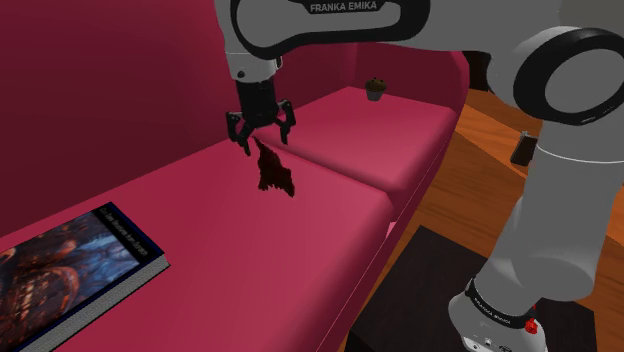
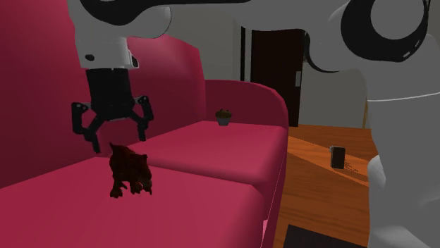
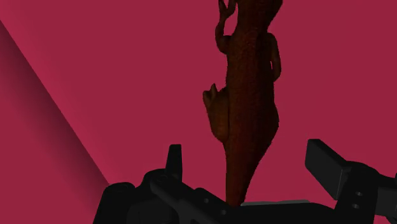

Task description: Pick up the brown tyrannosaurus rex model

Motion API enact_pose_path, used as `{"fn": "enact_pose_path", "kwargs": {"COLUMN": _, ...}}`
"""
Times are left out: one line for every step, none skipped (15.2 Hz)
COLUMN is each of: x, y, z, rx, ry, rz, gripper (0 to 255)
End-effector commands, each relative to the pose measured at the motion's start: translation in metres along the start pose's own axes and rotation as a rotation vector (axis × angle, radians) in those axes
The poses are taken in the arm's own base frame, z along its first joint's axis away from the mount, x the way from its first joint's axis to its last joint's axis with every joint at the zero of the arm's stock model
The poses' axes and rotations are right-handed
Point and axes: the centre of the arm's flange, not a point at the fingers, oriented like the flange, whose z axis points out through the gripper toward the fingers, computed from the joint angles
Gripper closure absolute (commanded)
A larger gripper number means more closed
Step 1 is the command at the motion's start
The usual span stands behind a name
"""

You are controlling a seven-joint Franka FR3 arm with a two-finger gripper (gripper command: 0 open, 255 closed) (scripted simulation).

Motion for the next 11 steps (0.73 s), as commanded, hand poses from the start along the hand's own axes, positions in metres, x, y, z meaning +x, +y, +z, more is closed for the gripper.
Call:
{"fn": "enact_pose_path", "kwargs": {"x": 0.008, "y": -0.013, "z": 0.005, "rx": -0.005, "ry": 0.003, "rz": 0.011, "gripper": 0}}
{"fn": "enact_pose_path", "kwargs": {"x": 0.008, "y": -0.013, "z": 0.01, "rx": -0.005, "ry": 0.003, "rz": 0.011, "gripper": 0}}
{"fn": "enact_pose_path", "kwargs": {"x": 0.008, "y": -0.014, "z": 0.015, "rx": -0.005, "ry": 0.003, "rz": 0.011, "gripper": 0}}
{"fn": "enact_pose_path", "kwargs": {"x": 0.009, "y": -0.014, "z": 0.02, "rx": -0.005, "ry": 0.003, "rz": 0.011, "gripper": 0}}
{"fn": "enact_pose_path", "kwargs": {"x": 0.009, "y": -0.015, "z": 0.026, "rx": -0.005, "ry": 0.003, "rz": 0.011, "gripper": 0}}
{"fn": "enact_pose_path", "kwargs": {"x": 0.009, "y": -0.015, "z": 0.031, "rx": -0.005, "ry": 0.003, "rz": 0.011, "gripper": 0}}
{"fn": "enact_pose_path", "kwargs": {"x": 0.009, "y": -0.015, "z": 0.036, "rx": -0.005, "ry": 0.003, "rz": 0.011, "gripper": 0}}
{"fn": "enact_pose_path", "kwargs": {"x": 0.009, "y": -0.016, "z": 0.039, "rx": -0.005, "ry": 0.003, "rz": 0.011, "gripper": 0}}
{"fn": "enact_pose_path", "kwargs": {"x": 0.009, "y": -0.015, "z": 0.039, "rx": -0.005, "ry": 0.003, "rz": 0.011, "gripper": 0}}
{"fn": "enact_pose_path", "kwargs": {"x": 0.01, "y": -0.015, "z": 0.039, "rx": -0.005, "ry": 0.003, "rz": 0.011, "gripper": 255}}
{"fn": "enact_pose_path", "kwargs": {"x": 0.01, "y": -0.015, "z": 0.04, "rx": -0.005, "ry": 0.003, "rz": 0.011, "gripper": 255}}
